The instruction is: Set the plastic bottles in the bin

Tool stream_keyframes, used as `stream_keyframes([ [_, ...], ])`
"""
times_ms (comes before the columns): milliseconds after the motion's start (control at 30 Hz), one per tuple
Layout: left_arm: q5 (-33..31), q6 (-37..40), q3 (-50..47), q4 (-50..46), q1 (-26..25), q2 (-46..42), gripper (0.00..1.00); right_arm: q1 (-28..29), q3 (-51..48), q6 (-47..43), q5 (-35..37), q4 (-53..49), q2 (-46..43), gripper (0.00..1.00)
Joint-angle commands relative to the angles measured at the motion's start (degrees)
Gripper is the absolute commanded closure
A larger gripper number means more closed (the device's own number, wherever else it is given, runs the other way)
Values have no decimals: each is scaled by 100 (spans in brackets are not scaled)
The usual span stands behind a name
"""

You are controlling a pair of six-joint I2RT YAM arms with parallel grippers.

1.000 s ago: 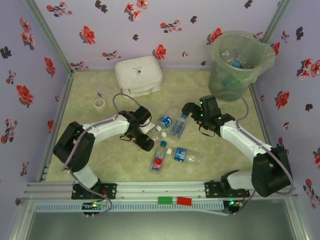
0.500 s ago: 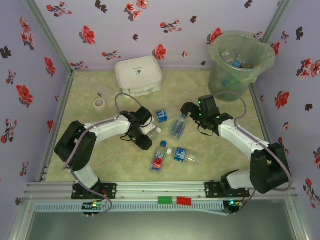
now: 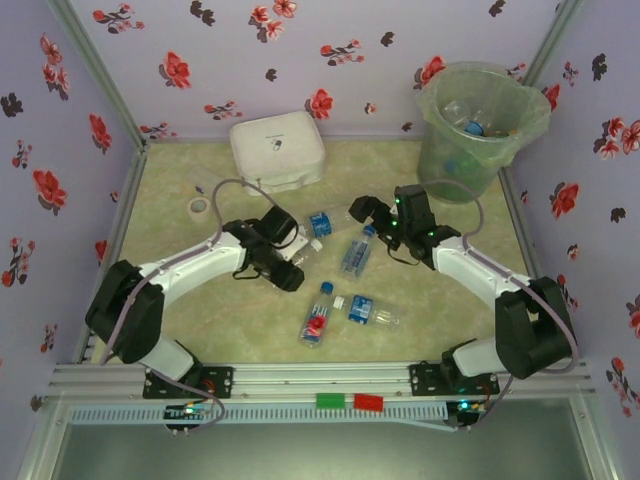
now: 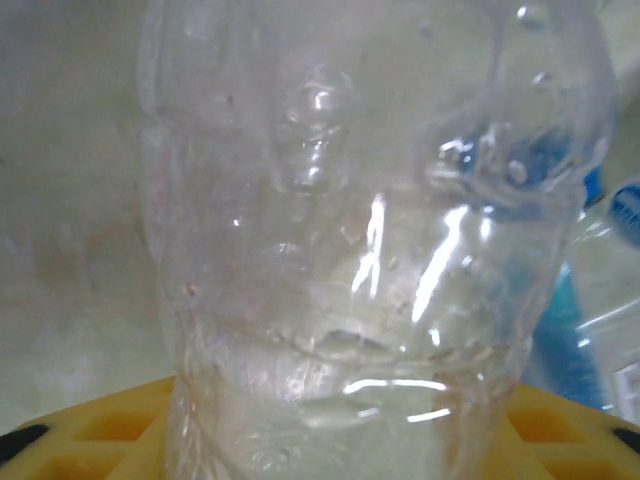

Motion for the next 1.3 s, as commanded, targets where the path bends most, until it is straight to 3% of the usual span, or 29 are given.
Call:
stream_keyframes([
  [0,282,-625,317,419,107,-186,56,43,-97,238,-598,855,-72,0],
  [300,1126,-1927,697,2495,482,18,56,92,-181,408,-1220,1774,-271,3],
  [467,1446,-1991,908,3177,528,150,55,146,-170,471,-1298,2189,-339,5],
  [900,2227,-1979,1017,3115,418,243,55,282,261,519,-1931,2771,260,12],
  [1133,2392,-1650,1191,2527,192,308,54,315,75,377,-1724,2791,283,16],
  [1267,2396,-1599,1156,2339,136,201,52,330,46,241,-1685,2629,257,28],
])
